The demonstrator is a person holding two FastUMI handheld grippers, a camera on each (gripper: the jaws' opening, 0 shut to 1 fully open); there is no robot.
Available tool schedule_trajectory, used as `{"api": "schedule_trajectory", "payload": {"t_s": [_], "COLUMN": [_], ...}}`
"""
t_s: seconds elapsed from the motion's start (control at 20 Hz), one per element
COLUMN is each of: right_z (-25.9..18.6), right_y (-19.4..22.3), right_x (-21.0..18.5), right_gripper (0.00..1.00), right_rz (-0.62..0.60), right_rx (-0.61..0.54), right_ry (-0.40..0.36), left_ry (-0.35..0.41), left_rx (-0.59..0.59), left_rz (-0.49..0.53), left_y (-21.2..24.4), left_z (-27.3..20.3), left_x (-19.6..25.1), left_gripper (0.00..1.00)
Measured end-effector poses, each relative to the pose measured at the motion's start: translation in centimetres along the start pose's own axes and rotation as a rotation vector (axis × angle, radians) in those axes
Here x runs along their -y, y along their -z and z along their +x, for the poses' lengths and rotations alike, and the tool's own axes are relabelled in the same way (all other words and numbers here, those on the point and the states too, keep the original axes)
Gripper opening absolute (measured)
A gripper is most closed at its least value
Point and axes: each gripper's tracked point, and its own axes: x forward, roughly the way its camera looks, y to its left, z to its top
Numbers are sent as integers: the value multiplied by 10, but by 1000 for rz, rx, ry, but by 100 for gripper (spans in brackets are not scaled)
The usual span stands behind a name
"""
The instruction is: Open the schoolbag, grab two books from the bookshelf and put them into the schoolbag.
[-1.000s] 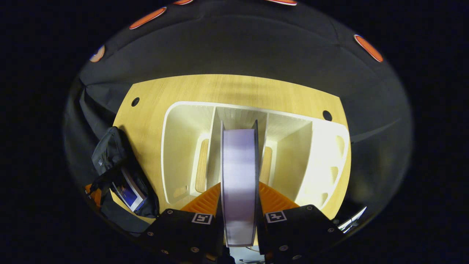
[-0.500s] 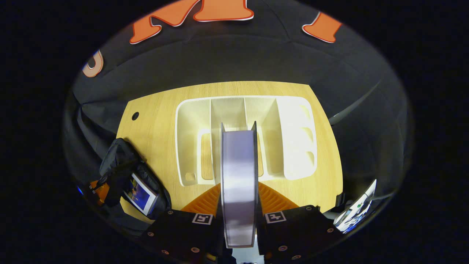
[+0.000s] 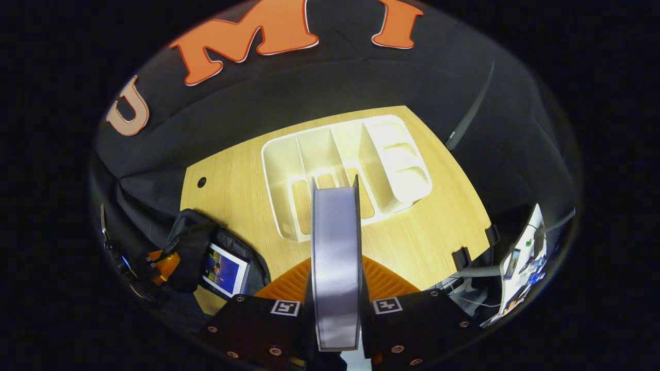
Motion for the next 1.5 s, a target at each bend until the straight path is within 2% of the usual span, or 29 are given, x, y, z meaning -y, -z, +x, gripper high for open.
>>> {"api": "schedule_trajectory", "payload": {"t_s": [0.1,0.25,0.65,0.85,1.05,1.15,1.5], "right_z": [-7,-17,-19,5,36,50,92], "right_y": [14,35,71,81,87,86,117], "right_x": [-10,-51,-138,-182,-219,-234,-288], "right_gripper": [36,36,35,35,35,35,35], "right_rz": [74,259,415,445,494,560,546], "right_rx": [11,12,14,-6,16,41,5], "right_ry": [-43,-196,-423,-491,-612,-691,-771], "left_ry": [27,53,100,115,122,127,137], "left_rx": [5,11,38,62,90,89,109], "left_rz": [17,39,52,2,-15,-20,15], "left_y": [-1,-3,-13,-12,-19,-16,-20], "left_z": [-1,-1,-7,-22,-23,-23,-25], "left_x": [1,-1,-4,-13,-15,-15,-9], "left_gripper": [4,4,4,4,4,4,4]}}
